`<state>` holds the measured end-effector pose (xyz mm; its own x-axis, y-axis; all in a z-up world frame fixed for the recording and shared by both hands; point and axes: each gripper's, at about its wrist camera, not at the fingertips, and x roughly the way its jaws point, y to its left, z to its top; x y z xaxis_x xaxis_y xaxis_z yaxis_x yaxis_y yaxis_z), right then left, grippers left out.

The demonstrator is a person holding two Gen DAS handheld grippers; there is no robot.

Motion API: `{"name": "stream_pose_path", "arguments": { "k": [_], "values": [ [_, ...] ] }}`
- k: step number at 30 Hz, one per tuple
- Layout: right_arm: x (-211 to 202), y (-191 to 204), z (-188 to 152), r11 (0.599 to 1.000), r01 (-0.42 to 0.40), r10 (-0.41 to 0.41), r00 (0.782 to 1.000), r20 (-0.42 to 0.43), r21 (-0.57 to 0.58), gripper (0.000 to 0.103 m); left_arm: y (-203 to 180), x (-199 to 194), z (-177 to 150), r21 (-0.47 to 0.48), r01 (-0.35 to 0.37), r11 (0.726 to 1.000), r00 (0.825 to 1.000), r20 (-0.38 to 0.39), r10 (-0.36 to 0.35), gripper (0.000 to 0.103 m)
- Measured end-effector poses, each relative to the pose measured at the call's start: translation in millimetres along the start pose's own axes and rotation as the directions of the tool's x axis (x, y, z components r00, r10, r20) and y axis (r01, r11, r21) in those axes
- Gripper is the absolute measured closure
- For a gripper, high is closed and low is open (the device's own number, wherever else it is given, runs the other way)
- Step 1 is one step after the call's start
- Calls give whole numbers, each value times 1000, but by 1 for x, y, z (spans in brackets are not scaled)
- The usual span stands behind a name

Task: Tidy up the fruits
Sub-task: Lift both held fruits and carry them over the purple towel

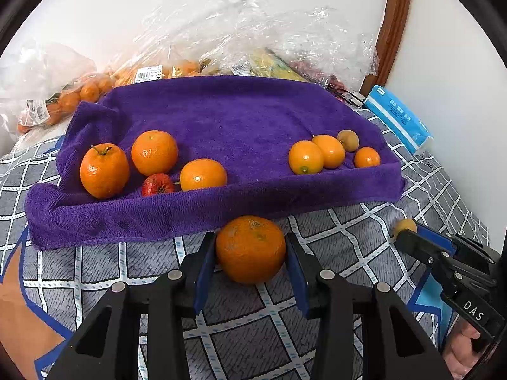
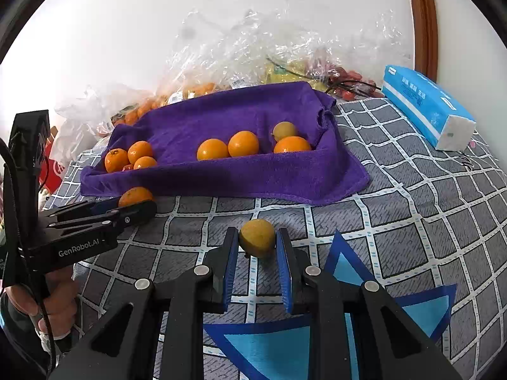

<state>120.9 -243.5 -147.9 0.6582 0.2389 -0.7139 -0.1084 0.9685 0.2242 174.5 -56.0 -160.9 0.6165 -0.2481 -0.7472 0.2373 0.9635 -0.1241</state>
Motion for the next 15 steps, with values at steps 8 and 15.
{"name": "stream_pose_path", "arguments": {
  "k": [8,15],
  "values": [
    [1,5,0,1000,22,-22,1000,-5,-19,79,0,1,1,-18,-3,1000,1000,1,3,62],
    [-1,4,-1,1000,13,-12,1000,1,-16,79,-1,0,-1,-29,-30,999,1000,6,30,63]
  ]
}}
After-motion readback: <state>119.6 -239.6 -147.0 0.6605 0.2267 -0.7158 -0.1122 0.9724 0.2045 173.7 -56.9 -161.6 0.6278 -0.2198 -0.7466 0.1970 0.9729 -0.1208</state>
